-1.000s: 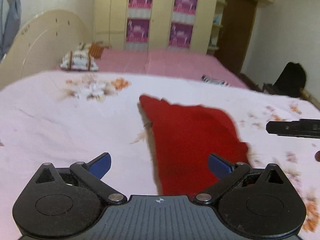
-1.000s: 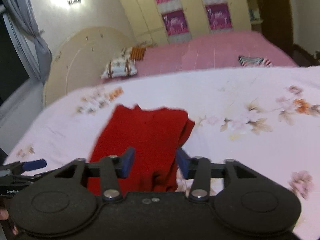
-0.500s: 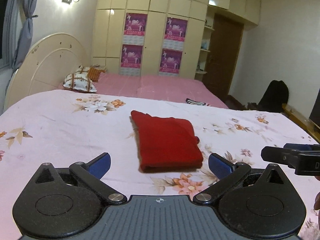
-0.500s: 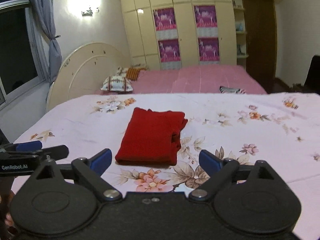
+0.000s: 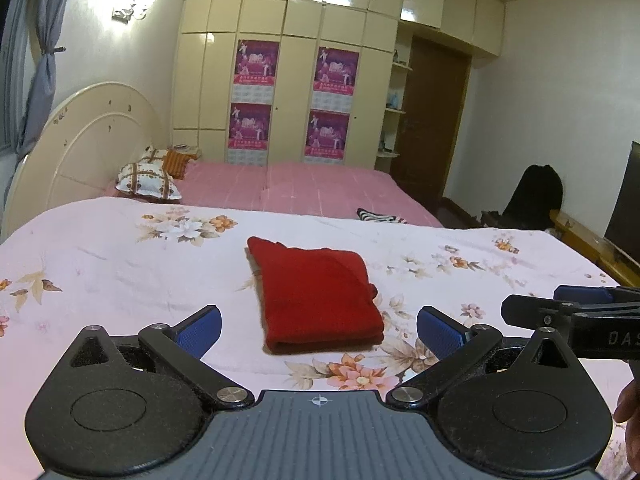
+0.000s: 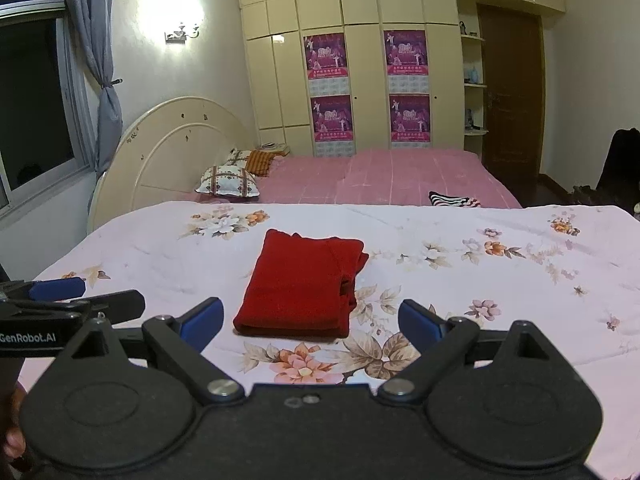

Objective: Fold small clothes

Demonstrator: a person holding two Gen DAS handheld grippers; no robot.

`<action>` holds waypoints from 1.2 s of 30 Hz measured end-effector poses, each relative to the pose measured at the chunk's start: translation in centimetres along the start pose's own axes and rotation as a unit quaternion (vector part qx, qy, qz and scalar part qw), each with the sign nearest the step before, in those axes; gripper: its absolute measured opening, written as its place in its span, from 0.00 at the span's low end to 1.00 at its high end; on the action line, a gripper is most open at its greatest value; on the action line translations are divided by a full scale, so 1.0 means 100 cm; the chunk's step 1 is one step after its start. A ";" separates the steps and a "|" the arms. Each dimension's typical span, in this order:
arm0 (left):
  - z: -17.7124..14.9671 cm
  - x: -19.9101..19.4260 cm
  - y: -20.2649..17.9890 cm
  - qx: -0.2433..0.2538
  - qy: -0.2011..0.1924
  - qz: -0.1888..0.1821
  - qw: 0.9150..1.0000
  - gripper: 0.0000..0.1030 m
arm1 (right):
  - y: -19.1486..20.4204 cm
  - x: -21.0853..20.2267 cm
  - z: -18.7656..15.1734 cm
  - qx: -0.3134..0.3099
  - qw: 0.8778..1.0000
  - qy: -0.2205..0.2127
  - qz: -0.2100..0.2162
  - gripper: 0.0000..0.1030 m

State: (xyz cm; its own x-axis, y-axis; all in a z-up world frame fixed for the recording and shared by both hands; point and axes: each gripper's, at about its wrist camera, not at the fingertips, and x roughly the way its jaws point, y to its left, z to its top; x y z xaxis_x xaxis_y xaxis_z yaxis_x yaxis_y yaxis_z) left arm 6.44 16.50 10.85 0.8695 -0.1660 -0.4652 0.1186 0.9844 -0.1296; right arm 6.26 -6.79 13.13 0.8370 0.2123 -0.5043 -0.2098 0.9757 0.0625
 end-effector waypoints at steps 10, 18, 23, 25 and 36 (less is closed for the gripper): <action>0.007 -0.001 -0.003 0.005 -0.008 0.003 1.000 1.00 | -0.002 -0.002 0.000 0.007 1.000 -0.005 0.002 0.91; 0.011 0.000 -0.005 0.009 -0.008 -0.001 1.000 1.00 | -0.004 -0.005 0.002 0.008 1.000 -0.009 -0.004 0.91; 0.012 0.001 -0.004 0.009 -0.009 0.001 1.000 1.00 | -0.003 -0.004 0.001 0.010 1.000 -0.009 -0.005 0.91; 0.012 0.001 -0.004 0.010 -0.009 0.002 1.000 1.00 | -0.003 -0.004 0.001 0.010 1.000 -0.009 -0.003 0.91; 0.012 0.001 -0.001 0.008 -0.007 0.001 1.000 1.00 | -0.002 -0.004 0.002 0.011 1.000 -0.008 -0.001 0.91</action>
State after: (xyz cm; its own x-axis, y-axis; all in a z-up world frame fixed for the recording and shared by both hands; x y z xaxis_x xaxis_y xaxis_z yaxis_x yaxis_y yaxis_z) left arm 7.10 16.48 11.90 0.8767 -0.1624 -0.4529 0.1234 0.9857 -0.1147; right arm 6.09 -7.08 13.49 0.8461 0.2101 -0.4899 -0.1962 0.9773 0.0803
